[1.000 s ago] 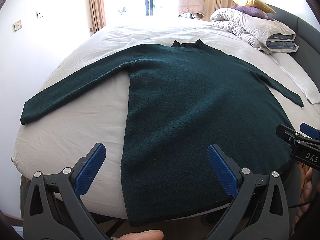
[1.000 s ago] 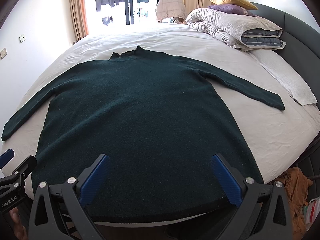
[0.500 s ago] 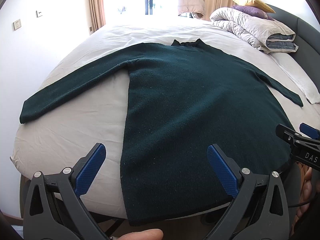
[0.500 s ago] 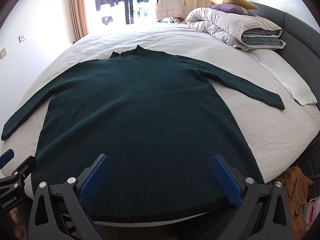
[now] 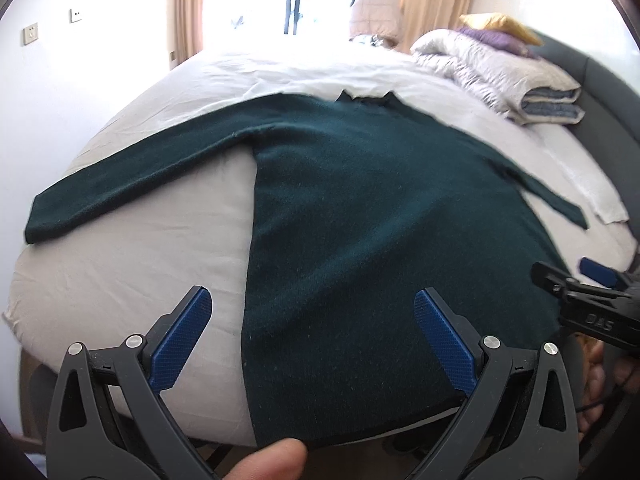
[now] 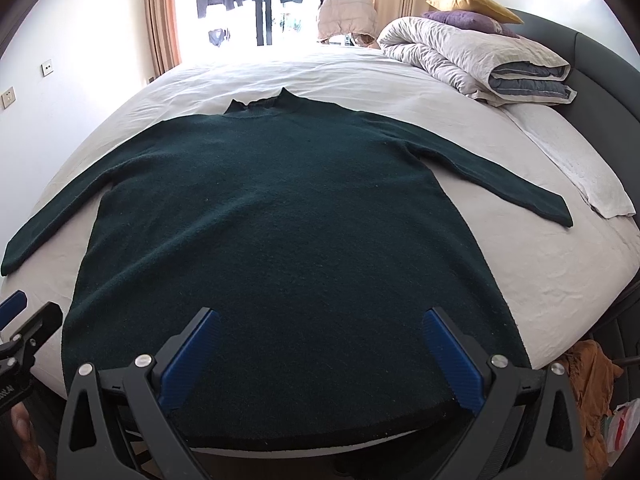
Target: Fold small clothes
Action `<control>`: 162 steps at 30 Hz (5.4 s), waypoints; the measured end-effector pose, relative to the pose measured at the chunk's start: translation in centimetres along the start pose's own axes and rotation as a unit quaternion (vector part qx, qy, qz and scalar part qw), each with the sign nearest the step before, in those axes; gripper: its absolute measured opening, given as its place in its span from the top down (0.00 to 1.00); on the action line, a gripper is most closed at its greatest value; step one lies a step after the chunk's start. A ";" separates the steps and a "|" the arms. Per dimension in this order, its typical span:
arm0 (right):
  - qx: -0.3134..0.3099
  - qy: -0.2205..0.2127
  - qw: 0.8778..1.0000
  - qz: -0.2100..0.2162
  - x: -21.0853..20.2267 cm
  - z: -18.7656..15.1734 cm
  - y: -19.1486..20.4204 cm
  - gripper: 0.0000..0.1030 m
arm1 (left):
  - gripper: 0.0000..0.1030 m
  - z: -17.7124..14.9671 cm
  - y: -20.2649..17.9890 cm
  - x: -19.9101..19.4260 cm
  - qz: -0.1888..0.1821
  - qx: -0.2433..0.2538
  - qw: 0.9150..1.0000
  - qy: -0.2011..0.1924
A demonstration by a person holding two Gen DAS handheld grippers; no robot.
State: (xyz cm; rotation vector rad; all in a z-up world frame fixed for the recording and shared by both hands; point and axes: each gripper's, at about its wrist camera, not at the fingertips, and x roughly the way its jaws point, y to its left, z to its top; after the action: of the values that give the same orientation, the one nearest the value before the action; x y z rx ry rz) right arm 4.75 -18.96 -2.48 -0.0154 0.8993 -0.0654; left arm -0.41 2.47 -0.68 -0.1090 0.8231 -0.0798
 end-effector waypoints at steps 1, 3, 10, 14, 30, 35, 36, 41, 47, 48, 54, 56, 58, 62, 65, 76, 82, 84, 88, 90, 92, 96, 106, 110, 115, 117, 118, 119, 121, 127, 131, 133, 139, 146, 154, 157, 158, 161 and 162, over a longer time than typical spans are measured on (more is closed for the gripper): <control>0.000 -0.003 1.000 0.009 0.0 0.2 0.1 0.00 | 0.00 0.1 0.4 -0.3 -0.006 0.000 1.000 -0.008; -0.002 -0.010 1.000 0.029 0.0 0.7 0.5 0.00 | 0.00 0.4 2.0 -0.9 -0.027 -0.012 0.999 -0.024; -0.034 -0.026 0.995 0.094 0.3 3.1 4.1 0.02 | 0.00 2.3 10.9 -1.0 -0.102 -0.138 0.984 -0.049; -0.056 -0.043 0.990 0.125 0.1 3.6 6.4 0.07 | 0.00 3.0 16.2 -1.5 -0.084 -0.183 0.977 -0.070; -0.019 0.032 0.971 0.236 4.8 4.2 10.1 0.48 | 0.08 -1.6 35.3 3.4 -0.133 -0.520 0.836 -0.111; -0.021 0.035 0.969 0.242 5.2 4.3 10.7 0.48 | 0.10 -1.2 36.7 5.3 -0.140 -0.538 0.822 -0.120; -0.019 0.035 0.969 0.243 5.3 4.3 10.7 0.48 | 0.10 -1.2 37.0 5.6 -0.143 -0.544 0.818 -0.123; -0.003 0.040 0.968 0.249 5.9 4.5 10.3 0.48 | 0.20 -1.1 38.2 6.3 -0.142 -0.567 0.800 -0.135; -0.005 0.038 0.966 0.256 6.4 5.6 10.9 0.48 | 0.73 -1.4 40.0 7.9 -0.137 -0.583 0.790 -0.131; -0.006 0.037 0.966 0.257 6.5 5.9 11.1 0.48 | 0.76 -1.4 40.2 8.2 -0.136 -0.582 0.791 -0.132; -0.018 0.040 0.959 0.280 9.1 10.2 13.1 0.63 | 0.91 0.2 39.0 7.7 -0.106 -0.550 0.817 -0.139; -0.013 0.047 0.956 0.291 10.8 12.4 14.2 0.63 | 0.92 0.7 39.0 7.2 -0.096 -0.536 0.826 -0.146; -0.010 0.051 0.952 0.300 12.5 14.5 15.5 0.65 | 0.92 1.8 38.8 7.2 -0.088 -0.523 0.834 -0.149; 0.011 0.067 0.945 0.319 16.1 18.1 17.8 0.70 | 0.92 3.9 38.3 7.3 -0.077 -0.497 0.850 -0.159; 0.035 0.084 0.941 0.325 18.7 20.1 18.7 0.71 | 0.92 5.0 37.9 7.0 -0.072 -0.480 0.859 -0.166; 0.062 0.135 0.942 0.302 26.1 21.0 19.7 0.91 | 0.92 8.1 35.0 6.4 -0.055 -0.441 0.875 -0.190; 0.048 0.133 0.934 0.329 26.0 21.3 18.9 0.85 | 0.92 15.4 28.9 5.9 -0.057 -0.342 0.913 -0.216; 0.078 0.133 0.921 0.358 25.2 21.5 17.0 0.47 | 0.92 18.3 24.7 5.7 -0.062 -0.275 0.933 -0.224; 0.125 0.102 0.902 0.401 22.9 21.5 11.9 0.35 | 0.92 21.9 14.7 7.7 -0.066 -0.139 0.964 -0.217; 0.138 0.108 0.886 0.429 22.2 21.3 9.6 0.35 | 0.92 21.9 9.9 10.0 -0.064 -0.093 0.974 -0.198; 0.132 0.103 0.880 0.446 21.3 21.4 8.2 0.35 | 0.92 21.1 6.0 12.8 -0.060 -0.061 0.981 -0.173; 0.126 0.096 0.865 0.476 20.1 21.5 5.9 0.20 | 0.92 18.2 0.6 17.5 -0.030 0.011 0.990 -0.139; 0.080 0.149 0.838 0.519 20.3 19.6 7.8 0.19 | 0.92 10.0 -9.0 23.1 0.101 0.210 0.965 -0.122; 0.075 0.154 0.836 0.521 19.6 19.7 7.7 0.19 | 0.92 12.1 -9.2 24.2 0.131 0.261 0.949 -0.119; 0.056 0.167 0.845 0.505 19.7 20.0 8.4 0.30 | 0.92 11.5 -10.0 25.4 0.153 0.295 0.935 -0.123; 0.050 0.178 0.847 0.499 20.2 20.1 8.9 0.35 | 0.92 11.9 -9.7 26.0 0.158 0.301 0.932 -0.126; 0.049 0.185 0.847 0.496 20.4 20.0 9.1 0.36 | 0.92 12.0 -9.5 26.0 0.161 0.304 0.931 -0.127; 0.049 0.188 0.846 0.497 20.6 20.0 8.9 0.42 | 0.92 11.7 -9.4 25.9 0.163 0.307 0.929 -0.127; 0.049 0.190 0.843 0.501 20.8 19.9 9.2 0.54 | 0.92 11.4 -9.4 26.2 0.167 0.314 0.926 -0.129; -0.002 0.161 0.861 0.482 19.6 20.1 10.1 0.89 | 0.91 10.7 -9.1 25.4 0.188 0.327 0.916 -0.137; -0.012 0.127 0.872 0.473 18.6 21.1 9.2 0.91 | 0.90 9.1 -10.0 24.5 0.188 0.346 0.908 -0.141; -0.003 0.110 0.878 0.465 18.4 21.8 7.9 0.92 | 0.90 9.0 -10.1 23.6 0.177 0.353 0.907 -0.145; 0.035 0.099 0.895 0.434 19.9 22.8 3.0 0.92 | 0.90 10.8 -7.3 20.7 0.091 0.273 0.946 -0.147; 0.095 0.094 0.909 0.395 22.8 23.0 -3.8 0.92 | 0.90 16.6 2.4 21.6 0.072 0.100 0.986 -0.112; 0.140 0.108 0.917 0.358 25.6 21.3 -9.0 0.92 | 0.90 20.2 9.3 25.3 0.029 0.002 0.998 -0.062; 0.154 0.105 0.917 0.351 26.0 21.1 -10.5 0.92 | 0.90 20.7 9.3 26.1 0.018 0.003 0.998 -0.057; 0.155 0.106 0.919 0.348 26.1 21.1 -10.7 0.92 | 0.90 20.8 9.2 26.2 0.010 -0.001 0.998 -0.056; 0.150 0.108 0.923 0.336 26.4 20.9 -11.2 0.92 | 0.90 20.8 7.8 26.6 -0.007 -0.002 0.999 -0.053; 0.152 0.105 0.924 0.333 26.4 20.9 -11.5 0.92 | 0.90 21.2 7.6 26.9 -0.009 0.003 0.999 -0.051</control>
State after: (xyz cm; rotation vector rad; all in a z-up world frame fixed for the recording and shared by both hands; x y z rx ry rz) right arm 36.85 -32.42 -9.65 0.5969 1.0611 0.4380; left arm 33.55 8.40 -6.90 -0.1140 0.7195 -0.0918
